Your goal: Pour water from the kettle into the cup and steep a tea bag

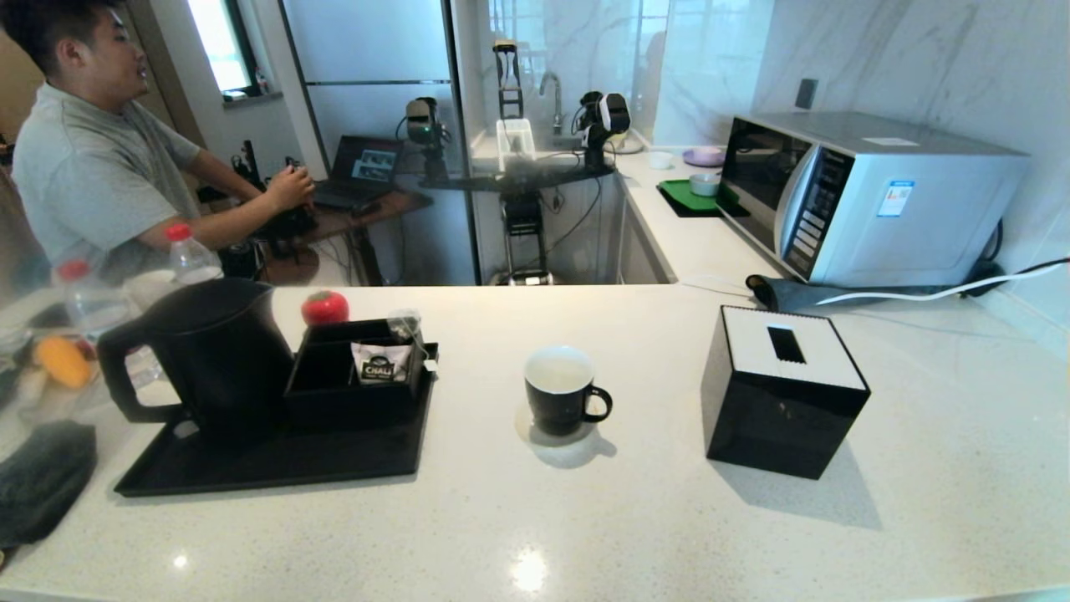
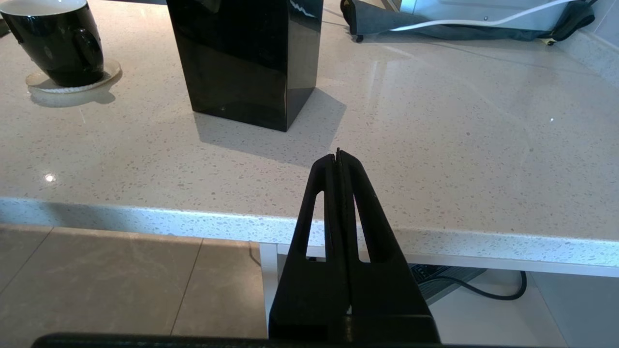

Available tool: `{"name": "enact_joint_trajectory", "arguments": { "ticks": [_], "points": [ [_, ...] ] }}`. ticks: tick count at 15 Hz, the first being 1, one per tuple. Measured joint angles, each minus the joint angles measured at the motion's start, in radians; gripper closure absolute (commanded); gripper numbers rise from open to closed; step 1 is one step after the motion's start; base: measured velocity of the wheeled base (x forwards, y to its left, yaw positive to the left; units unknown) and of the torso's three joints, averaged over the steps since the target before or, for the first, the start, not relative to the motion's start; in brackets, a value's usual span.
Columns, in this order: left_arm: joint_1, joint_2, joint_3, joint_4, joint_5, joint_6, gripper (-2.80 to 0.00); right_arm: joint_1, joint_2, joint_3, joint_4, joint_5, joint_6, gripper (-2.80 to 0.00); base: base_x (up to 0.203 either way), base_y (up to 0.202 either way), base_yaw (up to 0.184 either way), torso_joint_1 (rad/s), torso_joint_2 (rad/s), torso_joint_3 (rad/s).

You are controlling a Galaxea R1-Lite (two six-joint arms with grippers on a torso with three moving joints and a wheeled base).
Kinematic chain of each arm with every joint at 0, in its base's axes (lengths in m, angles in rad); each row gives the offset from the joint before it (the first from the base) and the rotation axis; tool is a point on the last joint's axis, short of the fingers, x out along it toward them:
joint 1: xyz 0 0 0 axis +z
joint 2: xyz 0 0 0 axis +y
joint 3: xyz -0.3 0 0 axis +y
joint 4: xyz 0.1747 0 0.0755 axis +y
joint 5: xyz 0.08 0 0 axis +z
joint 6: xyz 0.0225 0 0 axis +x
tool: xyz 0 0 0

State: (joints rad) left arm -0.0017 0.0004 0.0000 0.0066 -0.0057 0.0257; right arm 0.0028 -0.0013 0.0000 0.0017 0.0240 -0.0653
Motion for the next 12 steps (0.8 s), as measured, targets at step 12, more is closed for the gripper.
{"name": "enact_joint_trajectory", "arguments": {
  "ticks": [12],
  "points": [
    [0.000,0.153,-0.314,0.111,0.068,-0.020,0.00,0.000,0.000,0.000,0.000,0.000,0.000,0.00,0.000,0.000,0.000,0.000,0.00,0.000]
  ]
}}
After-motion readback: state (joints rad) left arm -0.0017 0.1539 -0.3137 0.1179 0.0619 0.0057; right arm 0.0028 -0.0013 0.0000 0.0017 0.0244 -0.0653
